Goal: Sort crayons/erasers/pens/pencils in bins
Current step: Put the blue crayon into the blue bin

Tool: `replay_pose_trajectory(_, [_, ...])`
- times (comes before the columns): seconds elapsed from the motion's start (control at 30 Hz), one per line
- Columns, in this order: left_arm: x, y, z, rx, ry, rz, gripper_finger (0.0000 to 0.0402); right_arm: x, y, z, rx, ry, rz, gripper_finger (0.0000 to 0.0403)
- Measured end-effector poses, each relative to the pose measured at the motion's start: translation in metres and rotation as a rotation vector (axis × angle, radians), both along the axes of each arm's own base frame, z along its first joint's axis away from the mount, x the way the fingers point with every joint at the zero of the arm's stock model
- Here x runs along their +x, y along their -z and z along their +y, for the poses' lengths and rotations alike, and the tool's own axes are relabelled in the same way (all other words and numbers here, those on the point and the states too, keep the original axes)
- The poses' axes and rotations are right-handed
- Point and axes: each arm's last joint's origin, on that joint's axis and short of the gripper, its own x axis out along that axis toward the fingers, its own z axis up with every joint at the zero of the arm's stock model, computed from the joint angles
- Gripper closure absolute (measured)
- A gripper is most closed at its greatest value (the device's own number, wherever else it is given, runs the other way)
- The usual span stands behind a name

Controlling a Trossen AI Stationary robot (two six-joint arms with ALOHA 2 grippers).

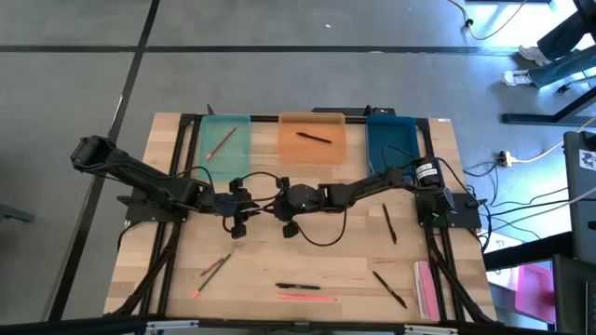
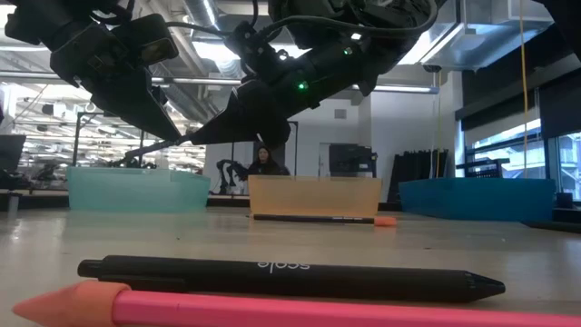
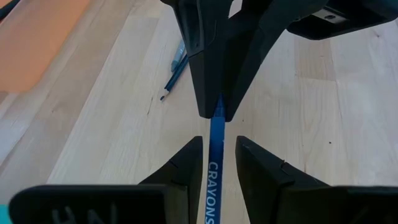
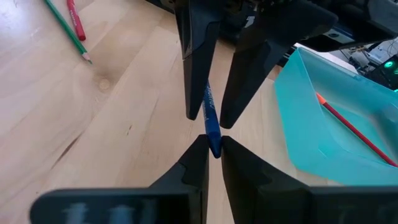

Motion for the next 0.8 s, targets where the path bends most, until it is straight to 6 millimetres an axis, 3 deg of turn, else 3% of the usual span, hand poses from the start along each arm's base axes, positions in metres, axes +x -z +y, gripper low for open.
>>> replay_pose_trajectory(0.8, [-0.0006,0.0005,0.0008,0.023,-0.011,0.006,0.0314,0.0001,-0.0001,-0.0022,-0.006,0.005,0.0,0.0359])
